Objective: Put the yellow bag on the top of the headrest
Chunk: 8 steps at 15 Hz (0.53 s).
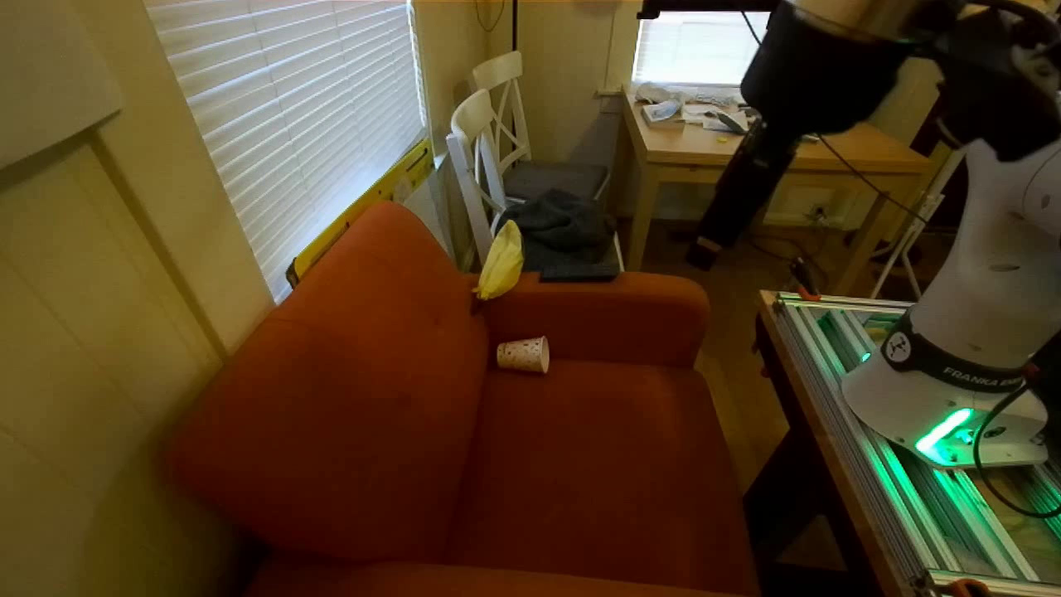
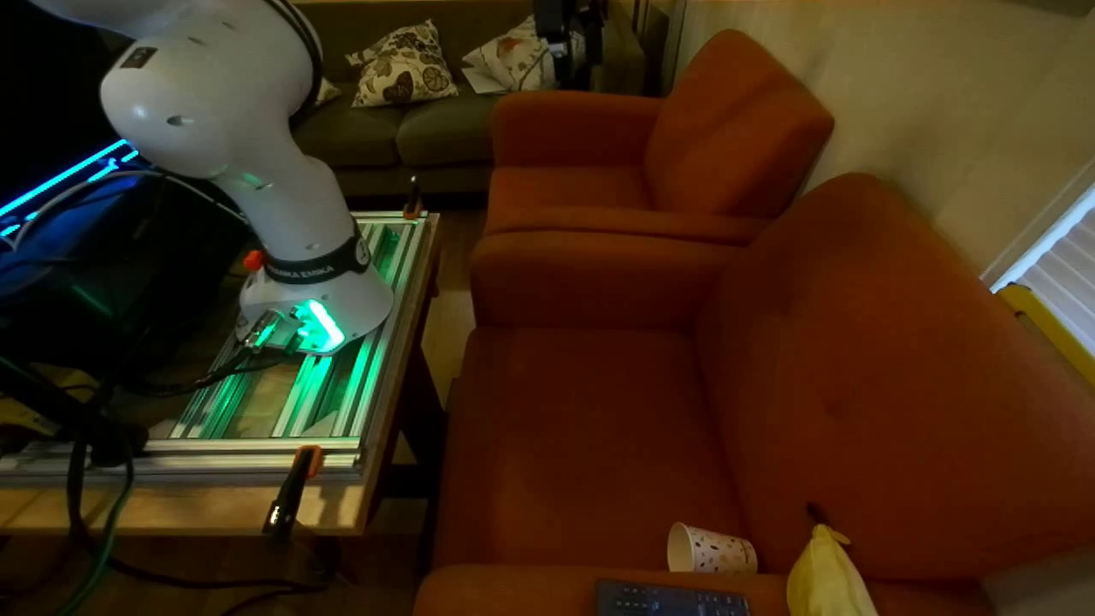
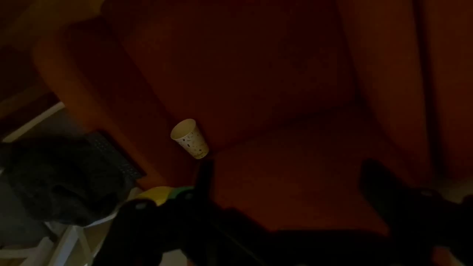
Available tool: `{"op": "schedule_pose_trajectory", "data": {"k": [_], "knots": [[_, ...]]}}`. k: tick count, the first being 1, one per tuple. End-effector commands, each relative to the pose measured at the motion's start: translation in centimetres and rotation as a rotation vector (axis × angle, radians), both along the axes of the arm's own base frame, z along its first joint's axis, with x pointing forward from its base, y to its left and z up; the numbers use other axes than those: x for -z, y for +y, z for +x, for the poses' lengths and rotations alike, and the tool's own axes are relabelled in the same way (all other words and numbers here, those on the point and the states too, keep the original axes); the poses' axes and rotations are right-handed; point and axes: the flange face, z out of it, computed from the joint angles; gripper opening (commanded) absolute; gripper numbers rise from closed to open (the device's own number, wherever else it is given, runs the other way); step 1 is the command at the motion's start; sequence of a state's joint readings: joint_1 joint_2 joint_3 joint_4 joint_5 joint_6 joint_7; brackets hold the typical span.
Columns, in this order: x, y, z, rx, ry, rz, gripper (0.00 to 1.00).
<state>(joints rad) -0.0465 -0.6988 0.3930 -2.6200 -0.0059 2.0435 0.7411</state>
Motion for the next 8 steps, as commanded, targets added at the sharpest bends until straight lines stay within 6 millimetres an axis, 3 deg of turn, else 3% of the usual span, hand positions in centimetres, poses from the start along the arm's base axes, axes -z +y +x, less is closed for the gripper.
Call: {"op": "schedule_pose_trajectory", "data": {"k": [1, 8], "knots": [[0.5, -4.9, 2.7, 0.112, -0.035, 0.039, 1.0], [2.9, -14.1, 6.7, 0.171, -0.147, 0.116, 1.0]]}}
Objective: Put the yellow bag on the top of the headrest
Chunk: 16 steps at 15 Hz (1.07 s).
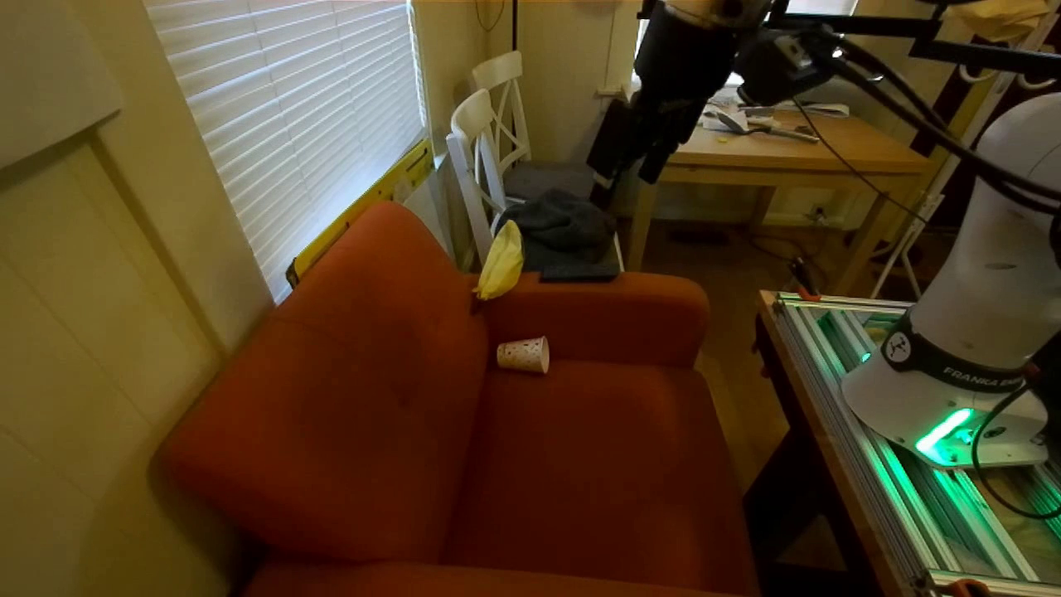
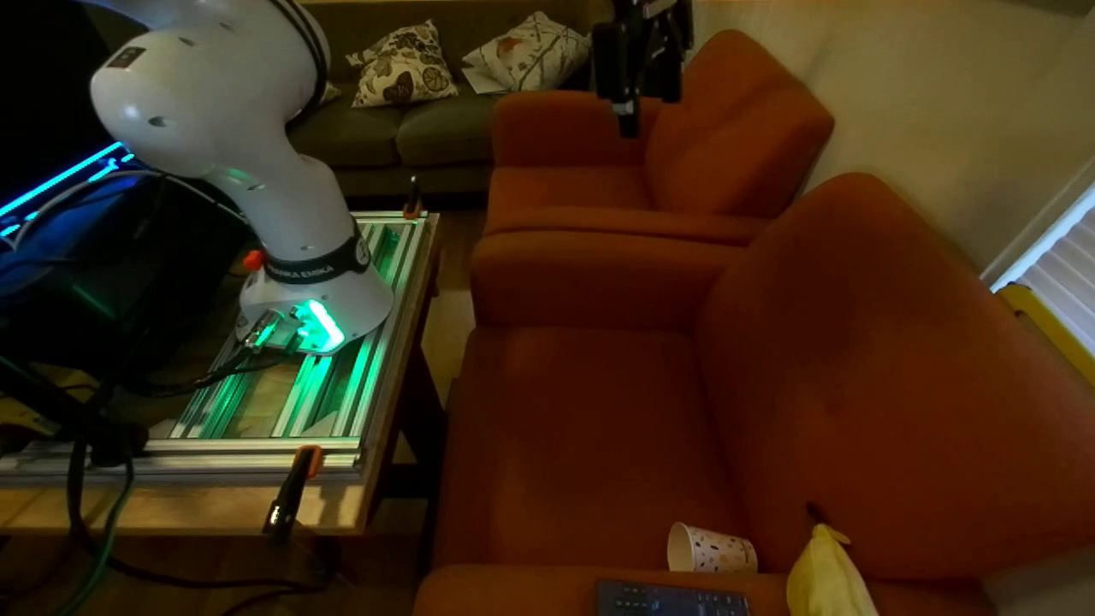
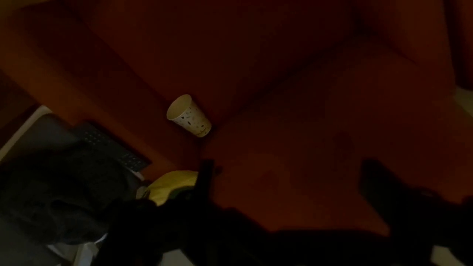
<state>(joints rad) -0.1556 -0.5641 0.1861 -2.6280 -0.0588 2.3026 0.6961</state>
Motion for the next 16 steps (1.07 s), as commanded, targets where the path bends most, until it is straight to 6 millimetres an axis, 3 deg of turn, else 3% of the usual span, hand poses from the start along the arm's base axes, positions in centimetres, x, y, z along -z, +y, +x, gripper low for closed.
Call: {"op": "schedule_pose_trajectory", "data": {"k": [1, 8, 9, 11, 16], "knots": [[2.3, -4.4, 1.5, 0.035, -0.038, 0.012, 1.0], [6.1, -14.1, 2.7, 0.183, -0.048, 0.024, 1.0], [5.4, -12.3, 2.1, 0.169, -0.055, 0.048, 1.0], [6.2, -13.9, 2.1, 0.192, -0.043, 0.044, 1.0], [6.6, -14.0, 2.6, 0.199, -0.039, 0.034, 1.0]]}}
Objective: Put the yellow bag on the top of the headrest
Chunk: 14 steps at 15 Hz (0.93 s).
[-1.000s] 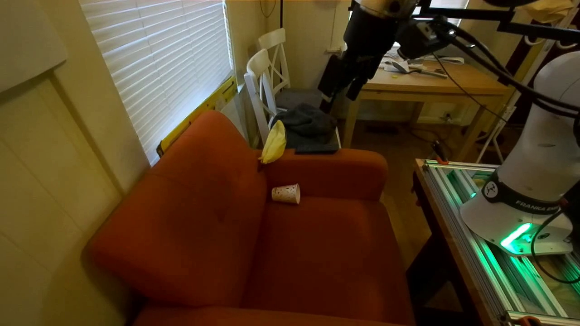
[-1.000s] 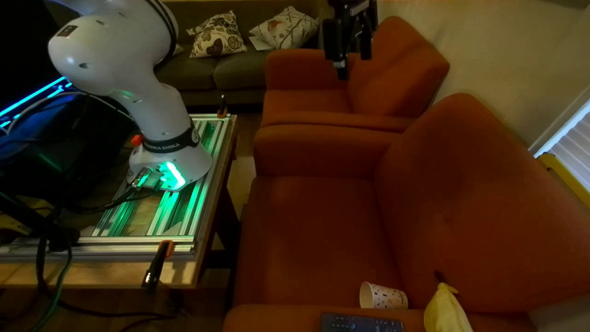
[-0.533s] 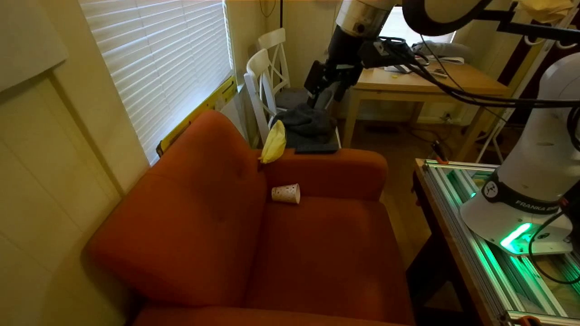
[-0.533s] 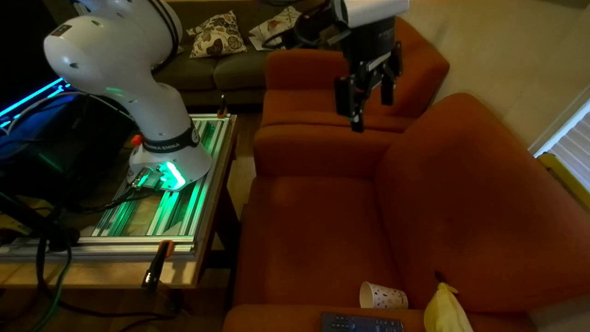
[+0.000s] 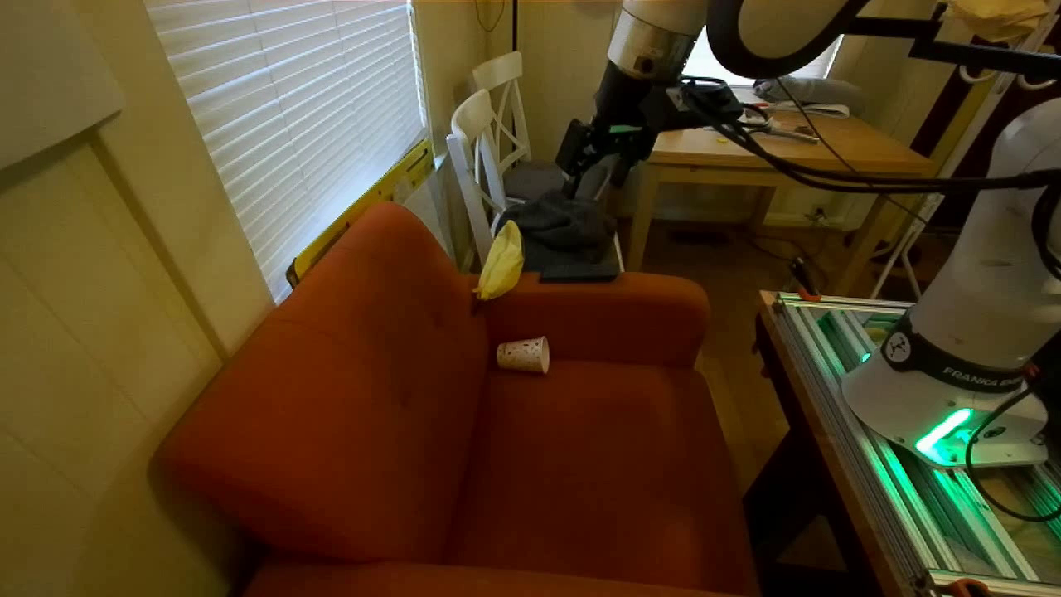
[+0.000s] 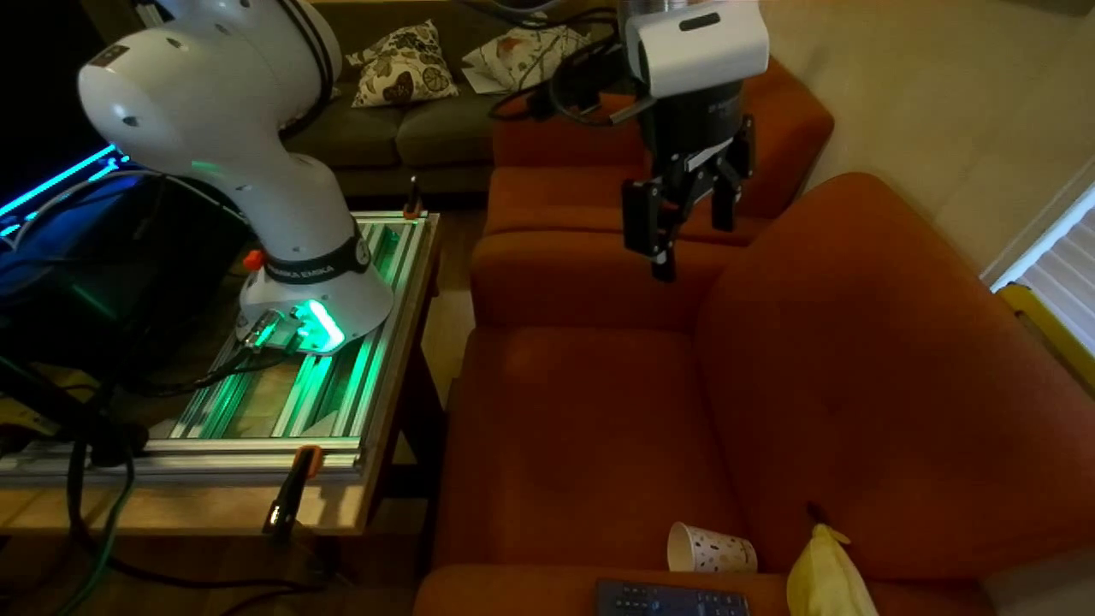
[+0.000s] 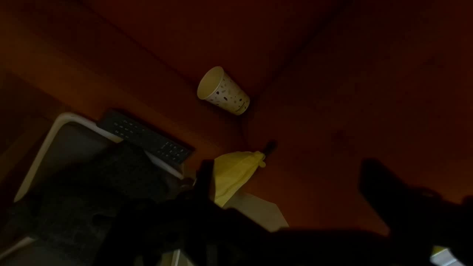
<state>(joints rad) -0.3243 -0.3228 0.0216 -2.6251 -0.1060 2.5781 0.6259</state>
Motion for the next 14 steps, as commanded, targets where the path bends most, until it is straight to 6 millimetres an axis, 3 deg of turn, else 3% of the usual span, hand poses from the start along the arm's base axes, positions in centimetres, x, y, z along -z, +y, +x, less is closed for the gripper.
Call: {"op": "schedule_pose_trajectory", "data": {"k": [1, 8, 14], "knots": [[0.6, -1.1, 1.0, 0.058, -0.005, -0.016, 1.0], [4.1, -7.2, 5.0, 0.222, -0.034, -0.083, 1.0], [9.1, -11.8, 9.3, 0.26, -0.049, -0.172, 1.0]]}}
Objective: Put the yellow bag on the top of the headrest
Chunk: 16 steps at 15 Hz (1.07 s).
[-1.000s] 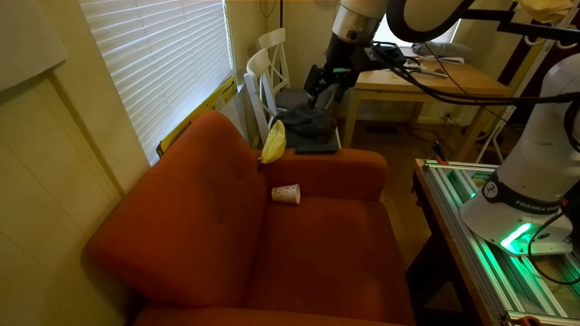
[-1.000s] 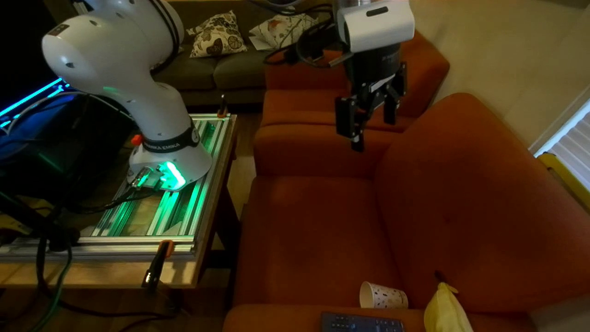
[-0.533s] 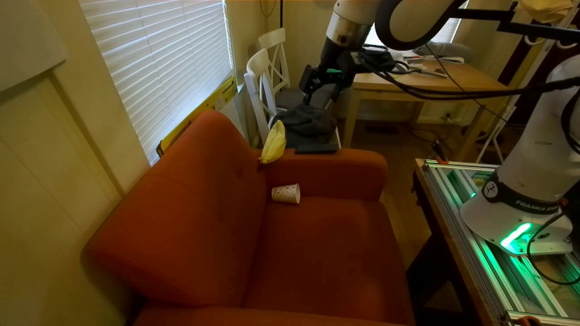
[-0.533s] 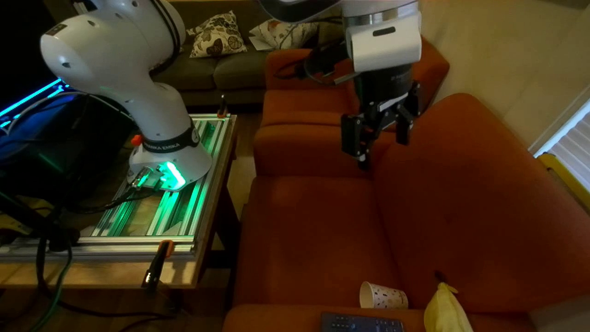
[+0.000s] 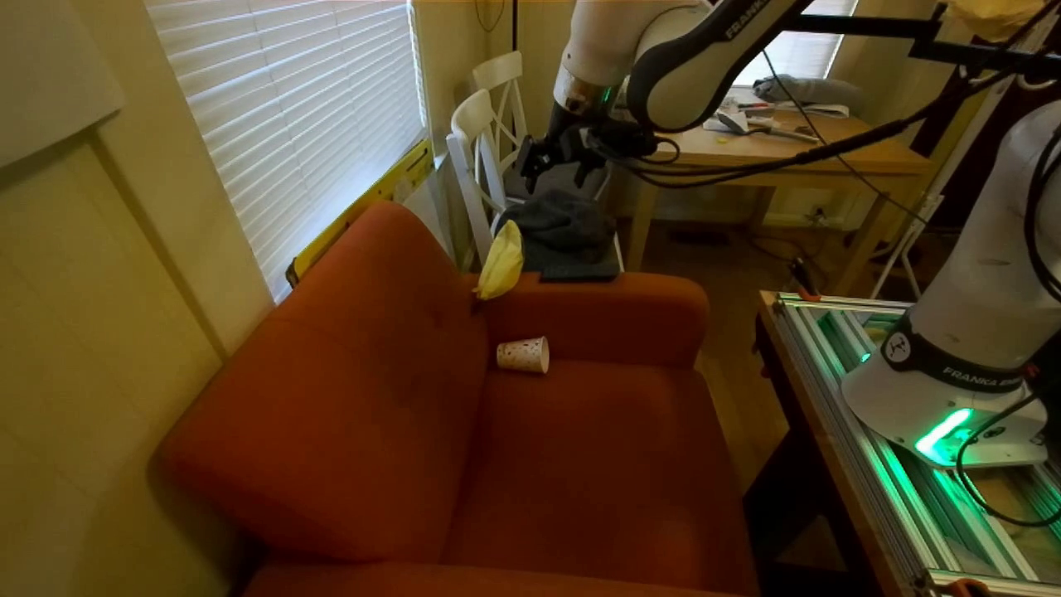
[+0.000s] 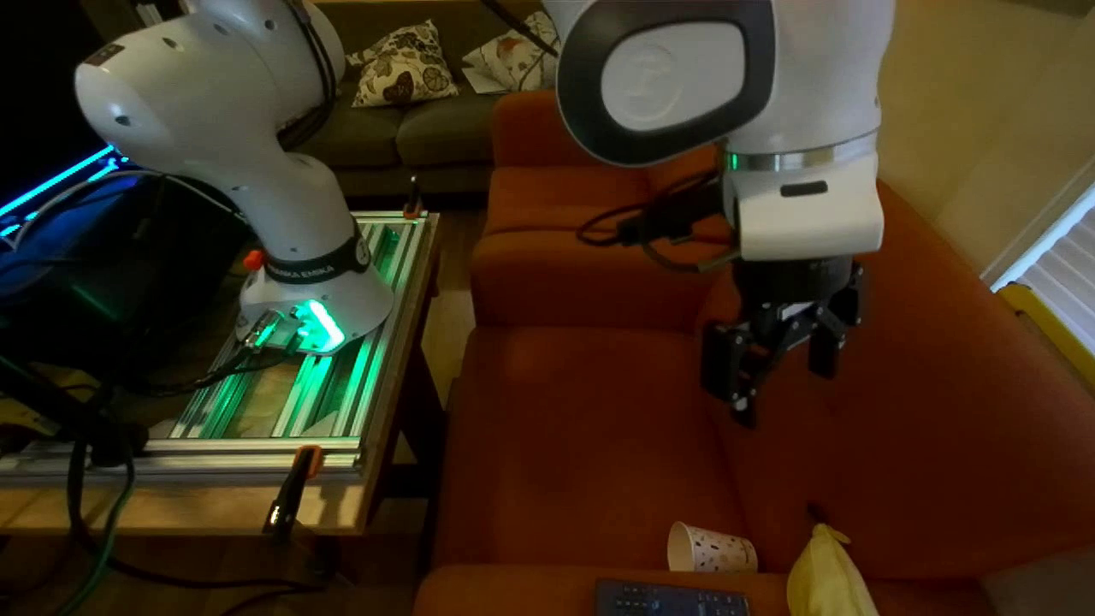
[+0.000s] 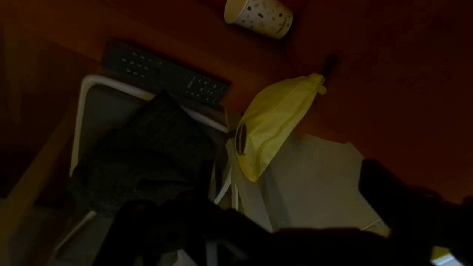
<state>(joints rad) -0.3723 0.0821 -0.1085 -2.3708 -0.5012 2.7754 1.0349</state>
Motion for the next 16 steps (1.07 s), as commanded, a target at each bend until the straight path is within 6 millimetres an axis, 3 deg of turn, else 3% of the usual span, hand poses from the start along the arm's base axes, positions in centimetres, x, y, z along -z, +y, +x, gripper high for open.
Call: {"op": "schedule_pose_trajectory", "data": {"k": [1, 9, 16], "knots": [[3.6, -2.6, 3.2, 0.036, -0.002, -0.048, 1.0], [10.1, -6.8, 5.6, 0.161, -0.015, -0.014, 1.0], [13.1, -9.3, 6.7, 0.221, -0.032, 0.031, 1.0]]}}
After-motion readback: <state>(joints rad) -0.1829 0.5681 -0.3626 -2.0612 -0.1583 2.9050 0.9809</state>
